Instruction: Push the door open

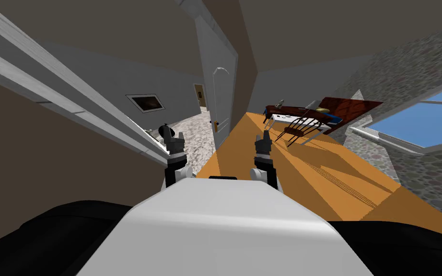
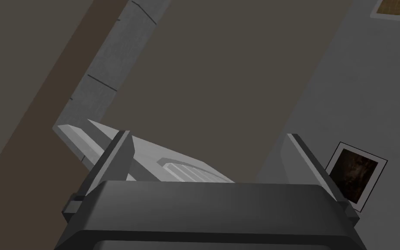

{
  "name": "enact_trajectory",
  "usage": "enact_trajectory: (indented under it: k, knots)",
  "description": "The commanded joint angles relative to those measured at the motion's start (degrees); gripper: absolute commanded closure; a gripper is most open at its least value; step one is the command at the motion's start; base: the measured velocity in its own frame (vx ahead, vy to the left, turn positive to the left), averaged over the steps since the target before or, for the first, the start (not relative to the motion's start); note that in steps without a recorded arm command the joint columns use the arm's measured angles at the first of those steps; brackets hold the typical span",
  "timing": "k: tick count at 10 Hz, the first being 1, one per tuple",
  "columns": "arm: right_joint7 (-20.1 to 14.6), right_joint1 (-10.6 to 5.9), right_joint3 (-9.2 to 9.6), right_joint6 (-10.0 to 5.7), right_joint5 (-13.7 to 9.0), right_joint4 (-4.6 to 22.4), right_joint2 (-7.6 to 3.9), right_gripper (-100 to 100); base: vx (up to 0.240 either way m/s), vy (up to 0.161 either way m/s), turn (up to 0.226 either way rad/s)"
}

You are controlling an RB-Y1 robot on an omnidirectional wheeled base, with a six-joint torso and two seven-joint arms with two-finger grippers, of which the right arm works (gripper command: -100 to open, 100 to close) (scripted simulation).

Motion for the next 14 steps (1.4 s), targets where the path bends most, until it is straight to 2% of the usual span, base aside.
enact_trajectory:
  k: [1,8,14]
  knots:
    - [-0.5,-1.28,-0.07,-0.21,0.0,2.3,-0.67,-100,0.042,-0.033,0.233]
    - [-2.3,-5.92,-0.34,-0.98,-0.1,10.6,-2.75,-100,0.071,-0.062,0.163]
    - [-4.4,-11.14,-0.63,-1.85,-0.1,19.9,-4.73,-100,0.065,-0.076,0.189]
